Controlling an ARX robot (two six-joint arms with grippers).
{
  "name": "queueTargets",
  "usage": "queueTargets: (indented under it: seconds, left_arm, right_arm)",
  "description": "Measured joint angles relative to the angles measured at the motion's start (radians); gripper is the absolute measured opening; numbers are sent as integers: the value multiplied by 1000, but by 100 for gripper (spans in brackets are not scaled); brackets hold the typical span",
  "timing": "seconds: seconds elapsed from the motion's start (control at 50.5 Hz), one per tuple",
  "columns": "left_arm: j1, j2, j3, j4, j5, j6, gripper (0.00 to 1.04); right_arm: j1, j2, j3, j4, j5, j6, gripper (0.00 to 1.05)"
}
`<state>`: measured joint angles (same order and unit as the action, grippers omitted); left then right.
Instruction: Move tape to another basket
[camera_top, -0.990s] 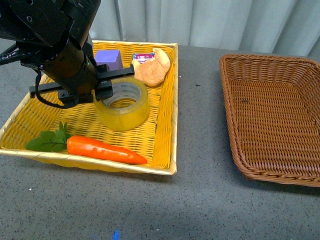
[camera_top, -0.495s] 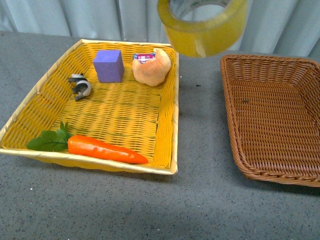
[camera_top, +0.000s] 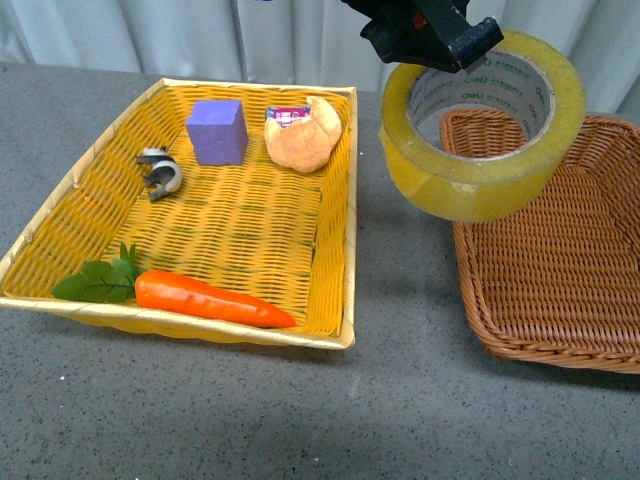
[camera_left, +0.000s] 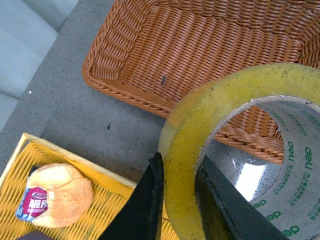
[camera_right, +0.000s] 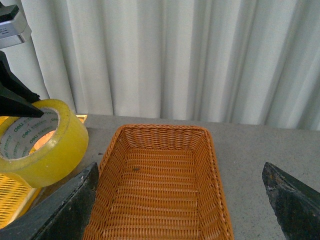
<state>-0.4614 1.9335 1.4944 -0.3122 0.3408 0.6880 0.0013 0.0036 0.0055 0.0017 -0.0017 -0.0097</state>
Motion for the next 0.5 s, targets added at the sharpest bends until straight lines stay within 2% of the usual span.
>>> queueTargets:
  seconds: [0.257, 0.356, 0.436, 0.495]
  left_arm:
    - [1, 0, 0, 0, -6, 13, 15]
    - [2, 0, 0, 0, -7, 15, 15]
    - [1, 0, 0, 1, -6, 16, 15]
    - [1, 0, 0, 1, -7, 16, 15]
  right_arm:
    - [-1, 1, 0, -1, -5, -4, 96]
    - [-51, 124, 60, -93, -209, -151, 96]
    - [-54, 321, 139, -44, -293, -279, 96]
    - [-46, 488, 237, -18, -322, -311, 96]
